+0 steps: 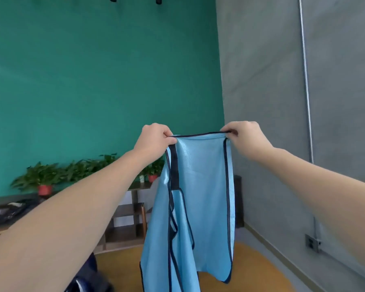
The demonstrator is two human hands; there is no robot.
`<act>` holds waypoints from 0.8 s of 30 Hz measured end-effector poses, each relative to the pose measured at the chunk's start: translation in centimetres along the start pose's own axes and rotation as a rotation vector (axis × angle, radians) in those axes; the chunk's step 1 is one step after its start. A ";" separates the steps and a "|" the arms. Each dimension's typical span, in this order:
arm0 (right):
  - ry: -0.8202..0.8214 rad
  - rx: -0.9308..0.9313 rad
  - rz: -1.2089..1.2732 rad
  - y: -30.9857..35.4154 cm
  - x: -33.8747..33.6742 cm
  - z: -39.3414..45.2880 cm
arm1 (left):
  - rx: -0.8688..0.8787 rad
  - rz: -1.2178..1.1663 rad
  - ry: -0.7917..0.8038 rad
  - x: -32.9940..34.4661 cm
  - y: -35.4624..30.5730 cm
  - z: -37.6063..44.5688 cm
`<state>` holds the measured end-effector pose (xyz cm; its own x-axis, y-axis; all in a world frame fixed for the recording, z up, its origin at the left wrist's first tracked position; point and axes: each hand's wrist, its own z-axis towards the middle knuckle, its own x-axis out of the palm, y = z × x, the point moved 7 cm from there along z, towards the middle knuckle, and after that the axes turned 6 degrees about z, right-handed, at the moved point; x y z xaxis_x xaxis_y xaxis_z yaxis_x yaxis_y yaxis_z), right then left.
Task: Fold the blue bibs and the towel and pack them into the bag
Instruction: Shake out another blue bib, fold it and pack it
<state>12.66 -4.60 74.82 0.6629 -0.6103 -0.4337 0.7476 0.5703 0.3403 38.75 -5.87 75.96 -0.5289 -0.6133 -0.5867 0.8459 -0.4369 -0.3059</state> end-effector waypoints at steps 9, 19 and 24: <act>0.321 0.121 -0.015 -9.3 19.6 -8.7 | -0.163 0.053 0.276 15.6 14.5 -5.8; 0.710 0.384 0.072 -17.6 34.0 -29.7 | -0.265 -0.086 0.608 30.2 21.2 -26.2; 0.654 0.347 0.119 -16.8 34.9 -35.1 | -0.224 0.039 0.680 30.2 20.2 -31.9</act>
<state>21.88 -16.16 24.64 0.6621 -0.0425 -0.7482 0.7138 0.3398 0.6123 42.08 -12.26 28.12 -0.3998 -0.0480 -0.9154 0.8956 -0.2331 -0.3789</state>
